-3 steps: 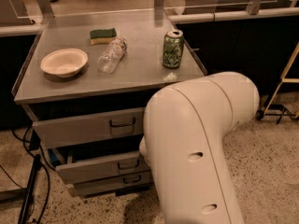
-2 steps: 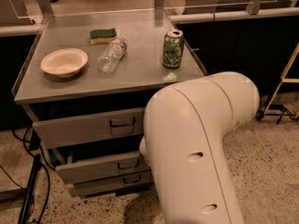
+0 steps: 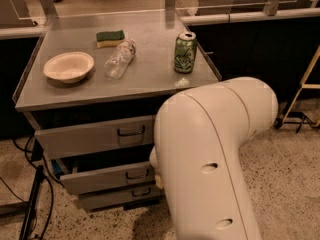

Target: Close middle drawer

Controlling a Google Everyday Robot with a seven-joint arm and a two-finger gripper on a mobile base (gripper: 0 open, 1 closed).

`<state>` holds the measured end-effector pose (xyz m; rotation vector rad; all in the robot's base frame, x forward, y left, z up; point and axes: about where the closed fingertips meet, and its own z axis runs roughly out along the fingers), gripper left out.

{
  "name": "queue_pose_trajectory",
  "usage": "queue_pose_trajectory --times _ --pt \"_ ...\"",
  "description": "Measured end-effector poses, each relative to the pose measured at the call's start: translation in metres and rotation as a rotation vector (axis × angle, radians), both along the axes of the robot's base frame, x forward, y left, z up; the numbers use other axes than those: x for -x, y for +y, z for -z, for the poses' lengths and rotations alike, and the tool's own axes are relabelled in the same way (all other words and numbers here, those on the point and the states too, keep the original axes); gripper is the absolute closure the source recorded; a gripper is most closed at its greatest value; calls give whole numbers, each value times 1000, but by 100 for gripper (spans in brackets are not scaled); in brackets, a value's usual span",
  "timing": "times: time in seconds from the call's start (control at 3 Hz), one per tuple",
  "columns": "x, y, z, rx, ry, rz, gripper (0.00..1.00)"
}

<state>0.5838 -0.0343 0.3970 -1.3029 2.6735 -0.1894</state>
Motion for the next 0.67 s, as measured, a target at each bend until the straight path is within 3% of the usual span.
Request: queue_pose_trajectory --times 0.67 --pt "0 0 0 0 0 0 0"
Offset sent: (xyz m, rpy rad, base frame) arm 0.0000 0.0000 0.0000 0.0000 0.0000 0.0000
